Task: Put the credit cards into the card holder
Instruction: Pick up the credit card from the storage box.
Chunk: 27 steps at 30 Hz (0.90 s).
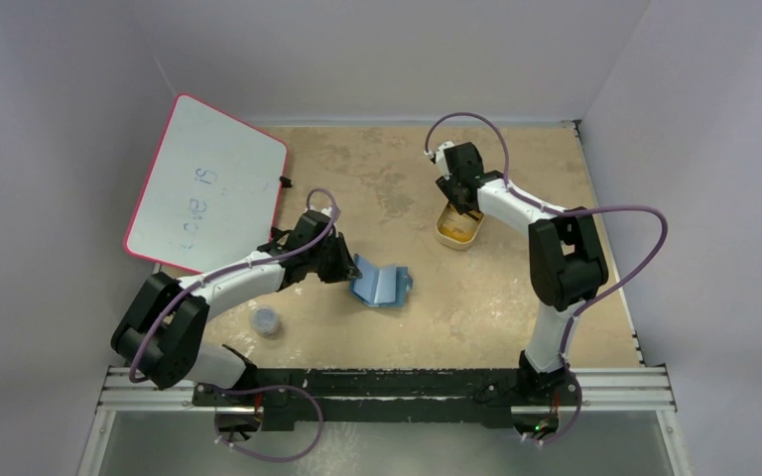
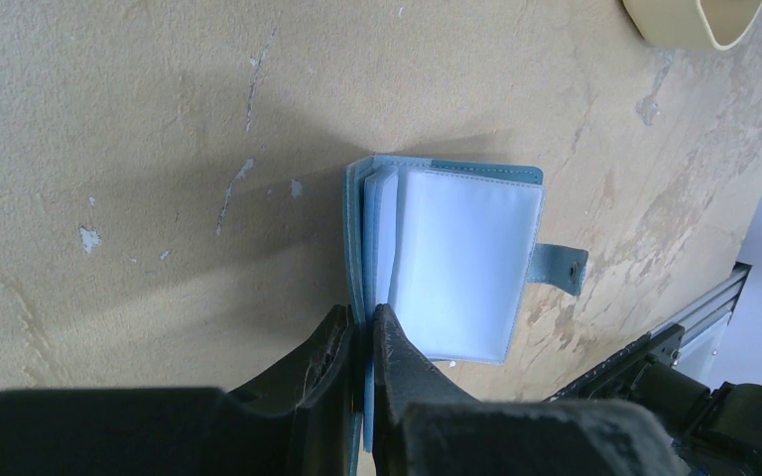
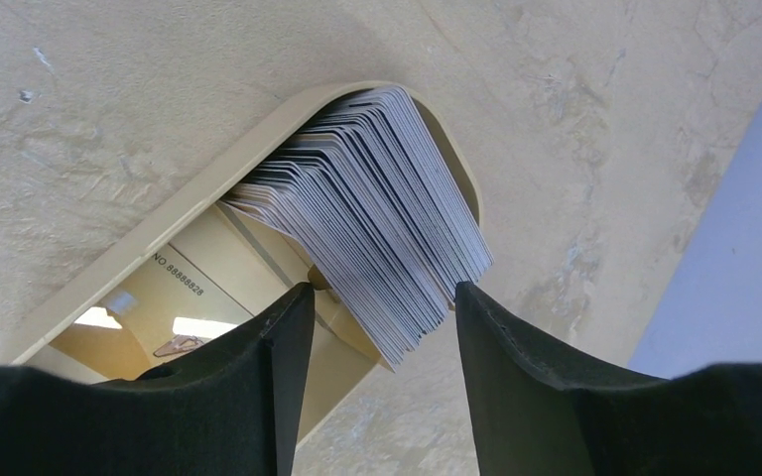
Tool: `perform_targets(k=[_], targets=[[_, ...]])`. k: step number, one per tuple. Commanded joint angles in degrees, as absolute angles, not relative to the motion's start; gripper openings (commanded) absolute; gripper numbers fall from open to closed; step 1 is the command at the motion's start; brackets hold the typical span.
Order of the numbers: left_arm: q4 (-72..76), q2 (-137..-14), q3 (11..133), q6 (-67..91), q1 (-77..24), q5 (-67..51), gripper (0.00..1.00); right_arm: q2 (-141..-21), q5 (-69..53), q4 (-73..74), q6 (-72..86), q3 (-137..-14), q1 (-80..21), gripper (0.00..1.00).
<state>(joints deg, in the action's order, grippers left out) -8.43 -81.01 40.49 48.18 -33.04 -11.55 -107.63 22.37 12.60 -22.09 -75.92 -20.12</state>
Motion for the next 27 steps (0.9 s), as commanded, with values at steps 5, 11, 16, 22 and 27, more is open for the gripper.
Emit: perform_targets(k=[5, 11, 16, 22, 27], targets=[[-7.01, -79.85, 41.02, 46.84, -33.13, -11.60, 0.00, -107.86, 27.21, 10.48, -22.42, -76.90, -19.95, 0.47], [-7.38, -79.71, 41.18, 47.06, -33.13, -11.30, 0.00, -107.09, 27.56, 10.80, -22.01, -77.16, -19.95, 0.34], [-9.40, -79.40, 42.52, 47.17, -33.13, -10.46, 0.00, -105.65, 26.95, 11.34, -21.70, -77.87, -20.04, 0.24], [-10.78, -79.32, 43.20, 48.28, -33.13, -9.04, 0.00, -104.60, 20.64, 22.38, -15.59, -84.50, -20.47, 0.08], [-11.94, -79.52, 44.21, 49.48, -33.13, -8.79, 0.00, -102.63, 10.01, 31.69, -8.03, -88.88, -21.01, 0.00]])
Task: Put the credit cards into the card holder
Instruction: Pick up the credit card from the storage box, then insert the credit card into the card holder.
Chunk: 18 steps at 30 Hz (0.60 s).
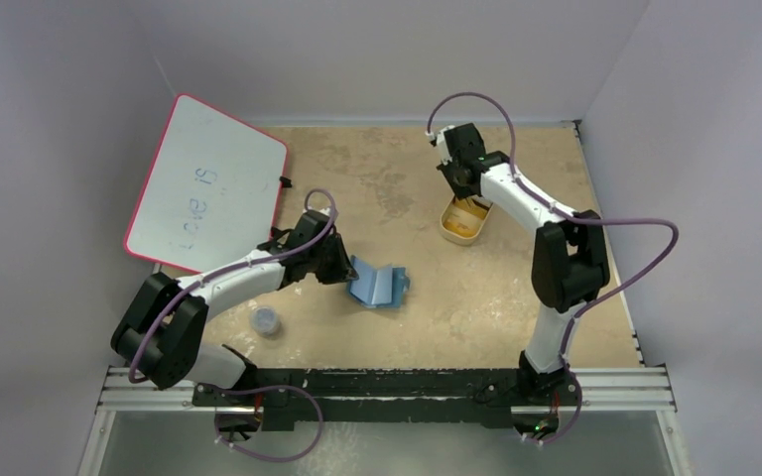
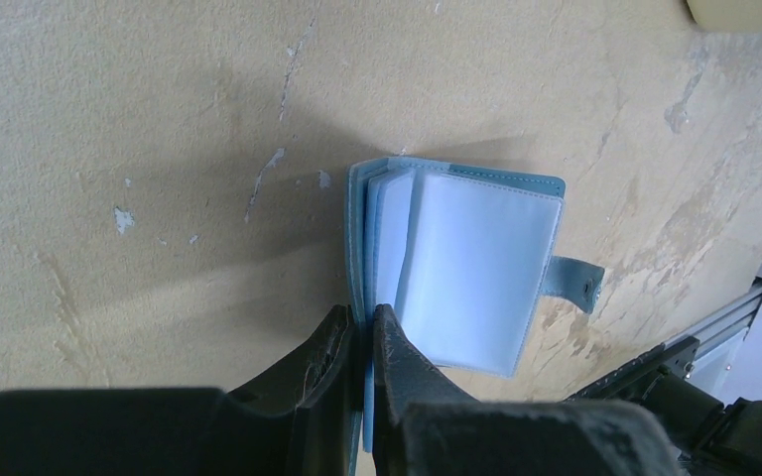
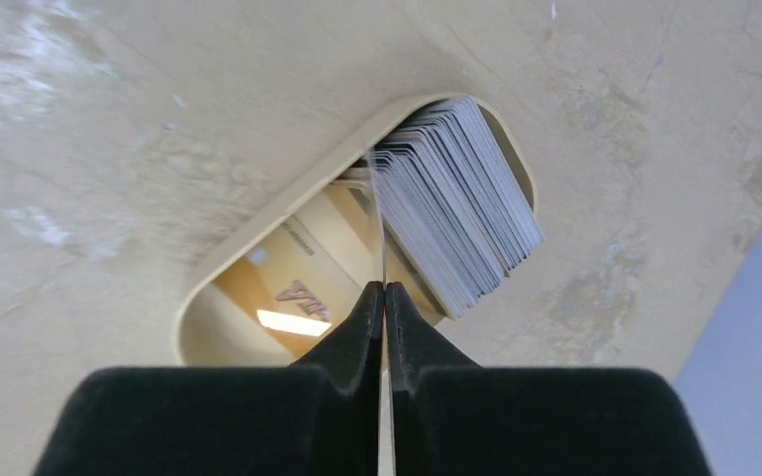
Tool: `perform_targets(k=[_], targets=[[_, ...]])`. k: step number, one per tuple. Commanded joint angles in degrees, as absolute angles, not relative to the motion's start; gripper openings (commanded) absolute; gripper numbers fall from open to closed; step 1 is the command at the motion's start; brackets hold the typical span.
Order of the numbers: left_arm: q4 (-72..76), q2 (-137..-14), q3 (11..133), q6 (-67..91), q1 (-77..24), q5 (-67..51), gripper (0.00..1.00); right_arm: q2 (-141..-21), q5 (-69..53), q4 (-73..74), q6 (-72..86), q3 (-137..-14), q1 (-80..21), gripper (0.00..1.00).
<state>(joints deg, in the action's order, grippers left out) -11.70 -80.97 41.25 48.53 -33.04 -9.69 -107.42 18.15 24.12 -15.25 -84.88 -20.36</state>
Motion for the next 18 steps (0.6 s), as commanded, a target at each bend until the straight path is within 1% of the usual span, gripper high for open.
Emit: perform_targets(k=[1, 5, 7, 10, 13, 14, 16, 18], targets=[[-11.74, -79.46, 44.25, 49.71, -33.10, -9.06, 0.00, -101.82, 8.52, 32.60, -7.17, -88.82, -21.19, 0.00], [-9.30, -79.54, 44.47, 50.29, -33.13, -10.36, 0.00, -97.73, 3.82, 34.65, -2.49, -87.93, -21.90, 0.00], [-6.75, -79.65, 44.03, 50.88, -33.13, -10.48, 0.00, -94.21, 0.24, 32.95, 1.45, -85.74, -22.06, 0.00], [-2.32, -81.05, 43.37, 52.21, -33.13, -11.59, 0.00, -87.62, -9.04, 25.84, 7.82, -79.13, -22.64, 0.00], [3.32, -83.32, 42.38, 55.14, -33.12, -13.92, 0.00, -81.32, -14.43, 17.92, 16.59, -71.36, -24.67, 0.00], [4.91, -83.97, 41.98, 56.01, -33.09, -14.31, 0.00, -79.48, -17.85, 13.78, 18.62, -68.25, -25.22, 0.00], [7.45, -84.89, 41.19, 56.79, -33.09, -14.25, 0.00, -77.02, -23.90, 6.56, 22.04, -62.07, -25.90, 0.00], [9.16, -85.34, 40.33, 56.95, -33.13, -12.89, 0.00, -75.98, -26.08, 3.03, 25.87, -58.46, -26.59, 0.00]])
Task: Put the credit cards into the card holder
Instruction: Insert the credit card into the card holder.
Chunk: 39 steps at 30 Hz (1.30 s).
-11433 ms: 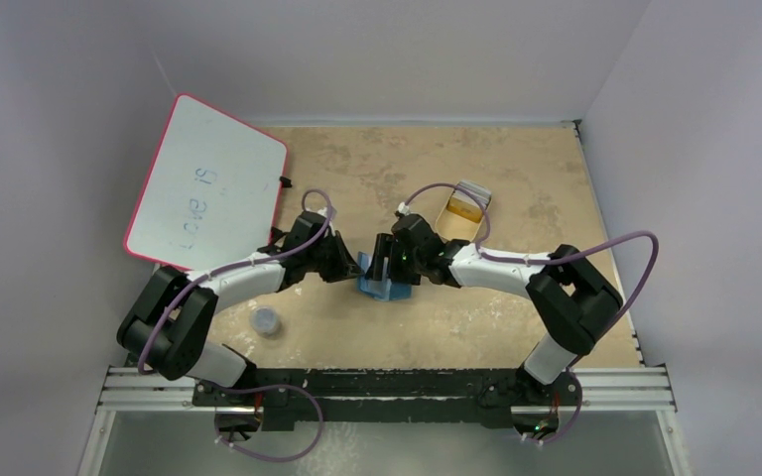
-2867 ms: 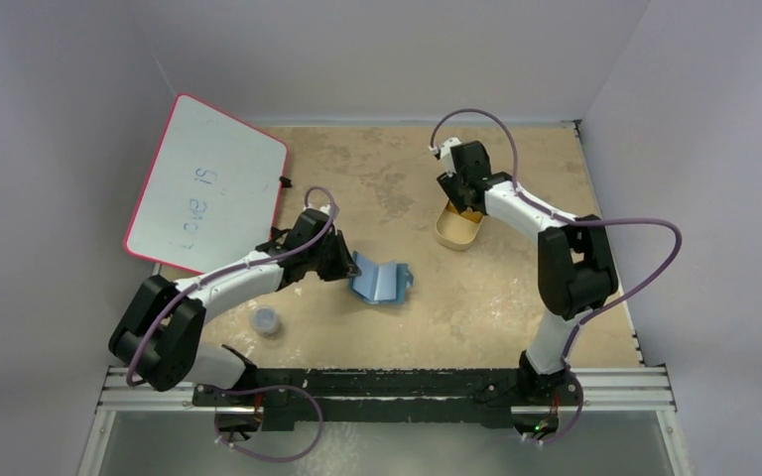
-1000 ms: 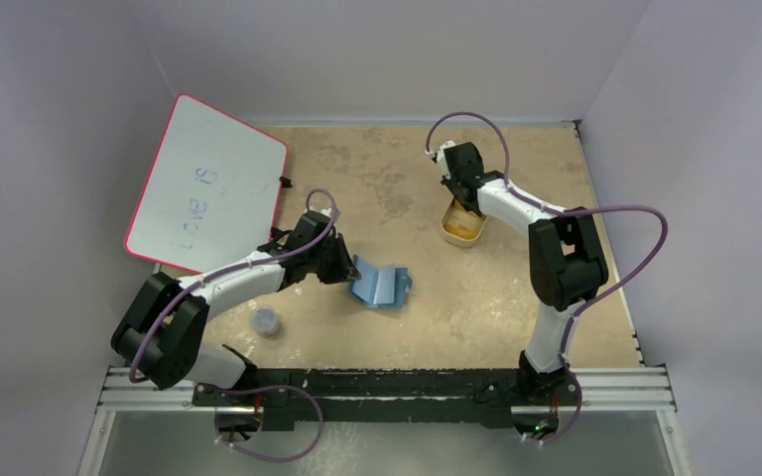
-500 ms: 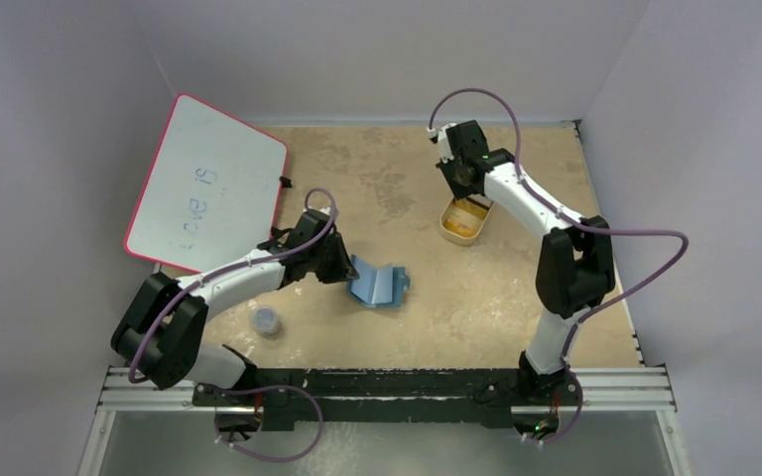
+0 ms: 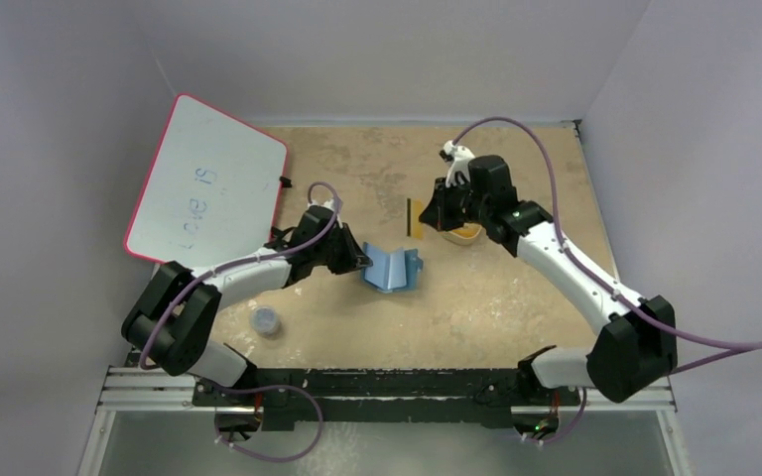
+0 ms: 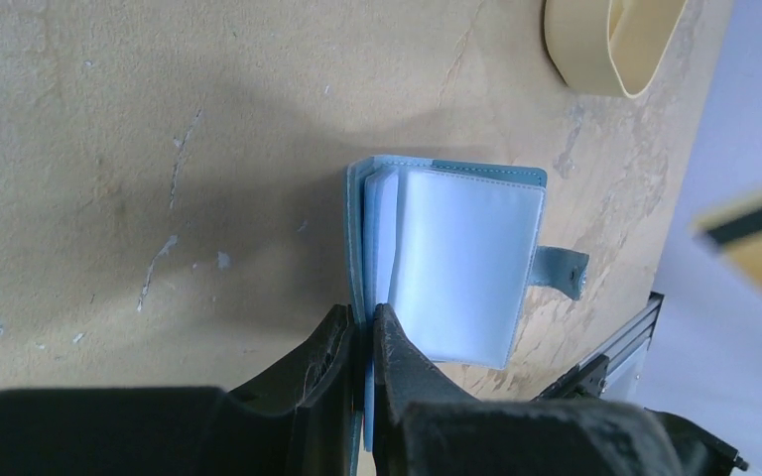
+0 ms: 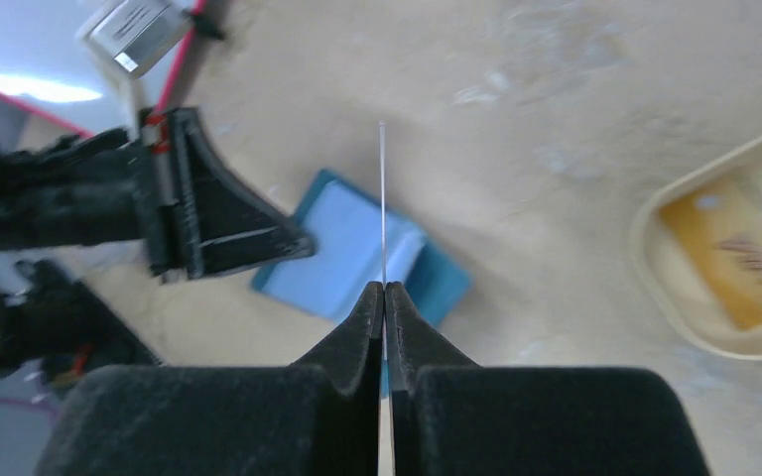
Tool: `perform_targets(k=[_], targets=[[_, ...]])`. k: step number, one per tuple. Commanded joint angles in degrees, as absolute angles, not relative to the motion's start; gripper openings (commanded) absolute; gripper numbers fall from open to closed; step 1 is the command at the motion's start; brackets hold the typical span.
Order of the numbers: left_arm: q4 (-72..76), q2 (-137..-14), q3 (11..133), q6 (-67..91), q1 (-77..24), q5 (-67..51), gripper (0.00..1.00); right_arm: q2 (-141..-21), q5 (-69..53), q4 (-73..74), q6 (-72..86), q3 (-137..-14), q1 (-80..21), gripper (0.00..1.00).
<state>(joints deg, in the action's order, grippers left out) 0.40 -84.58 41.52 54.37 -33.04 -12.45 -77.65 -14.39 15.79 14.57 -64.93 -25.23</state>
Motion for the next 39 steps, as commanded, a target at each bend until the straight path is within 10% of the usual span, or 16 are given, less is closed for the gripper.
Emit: perform_targets(k=[1, 10, 20, 28, 39], targets=[[10.11, -85.67, 39.92, 57.13, -33.13, -12.36, 0.00, -75.75, -27.40, 0.62, 27.91, -56.79, -27.13, 0.00], [15.52, -88.25, 36.98, 59.10, -33.44, -11.62, 0.01, -81.89, -25.54, -4.78, 35.65, -47.85, -31.29, 0.00], [7.98, -82.23, 35.14, 55.56, -33.45, -7.26, 0.28, -86.75, -24.36, -5.47, 33.92, -43.73, -26.87, 0.00], [9.58, -83.91, 34.24, 54.84, -33.49, -9.06, 0.03, -88.06, -28.02, -5.96, 31.83, -43.24, -24.38, 0.00], [5.65, -86.64, 36.19, 51.97, -33.49, -7.91, 0.00, -89.84, -30.62, -9.45, 34.90, -43.01, -23.64, 0.00]])
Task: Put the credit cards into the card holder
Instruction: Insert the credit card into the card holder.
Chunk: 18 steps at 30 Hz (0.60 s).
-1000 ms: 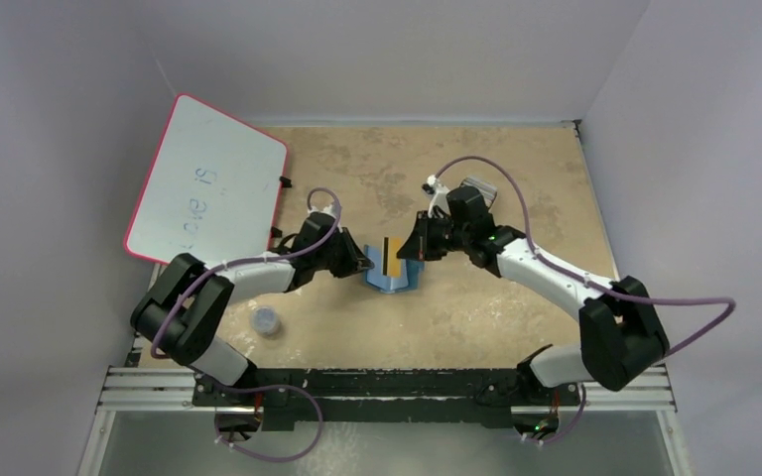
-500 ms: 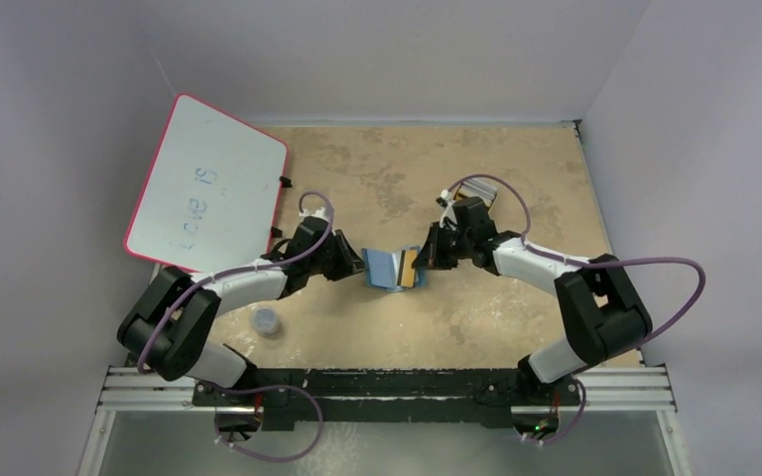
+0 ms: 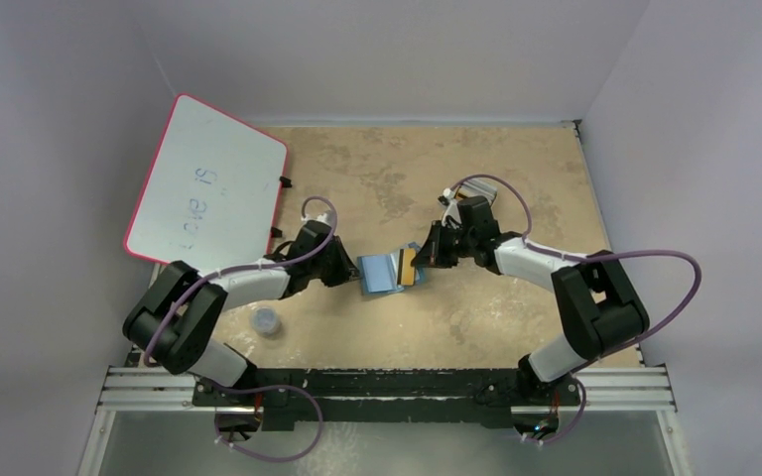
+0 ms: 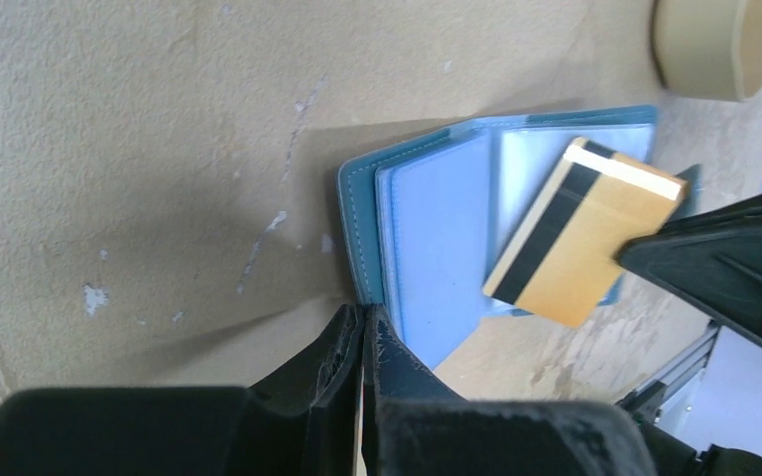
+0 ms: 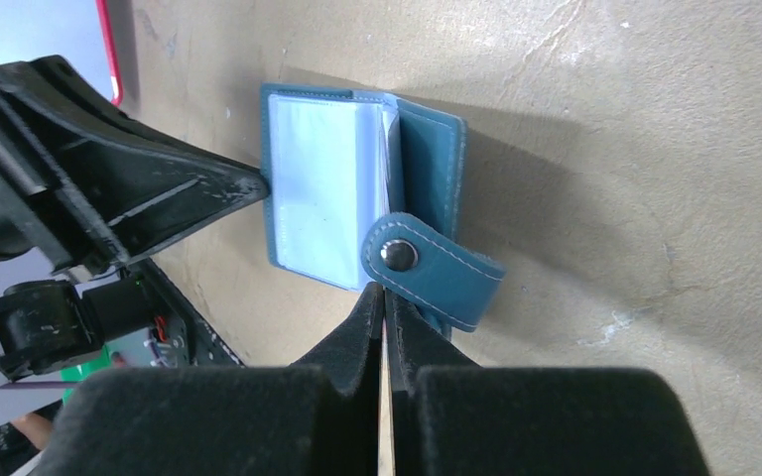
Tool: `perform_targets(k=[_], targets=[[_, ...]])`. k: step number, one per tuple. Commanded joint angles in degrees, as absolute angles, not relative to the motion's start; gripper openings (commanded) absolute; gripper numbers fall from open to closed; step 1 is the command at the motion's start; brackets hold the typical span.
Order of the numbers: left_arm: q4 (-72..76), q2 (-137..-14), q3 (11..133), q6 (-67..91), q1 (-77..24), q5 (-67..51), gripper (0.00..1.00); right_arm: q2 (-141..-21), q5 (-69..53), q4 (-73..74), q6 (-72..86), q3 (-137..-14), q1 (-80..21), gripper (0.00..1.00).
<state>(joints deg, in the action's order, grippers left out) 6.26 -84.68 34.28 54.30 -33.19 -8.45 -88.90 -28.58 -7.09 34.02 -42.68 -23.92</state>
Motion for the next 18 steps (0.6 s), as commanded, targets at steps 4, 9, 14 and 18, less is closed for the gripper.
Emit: perform_targets(k=[4, 9, 14, 18], targets=[[6.10, -87.83, 35.89, 52.10, -33.48, -7.51, 0.00, -90.43, -31.05, -10.70, 35.35, -42.99, -23.59, 0.00], [6.74, -88.93, 35.50, 51.95, -33.48, -7.36, 0.00, -91.15, -30.27, -10.83, 35.18, -42.64, -23.64, 0.00], [7.63, -90.21, 36.09, 52.36, -33.46, -8.21, 0.00, -92.88, -28.87, -11.78, 34.19, -43.45, -23.71, 0.00], [9.29, -90.91, 36.56, 53.46, -33.56, -9.87, 0.00, -94.97, -29.82, -11.16, 33.29, -44.23, -23.73, 0.00]])
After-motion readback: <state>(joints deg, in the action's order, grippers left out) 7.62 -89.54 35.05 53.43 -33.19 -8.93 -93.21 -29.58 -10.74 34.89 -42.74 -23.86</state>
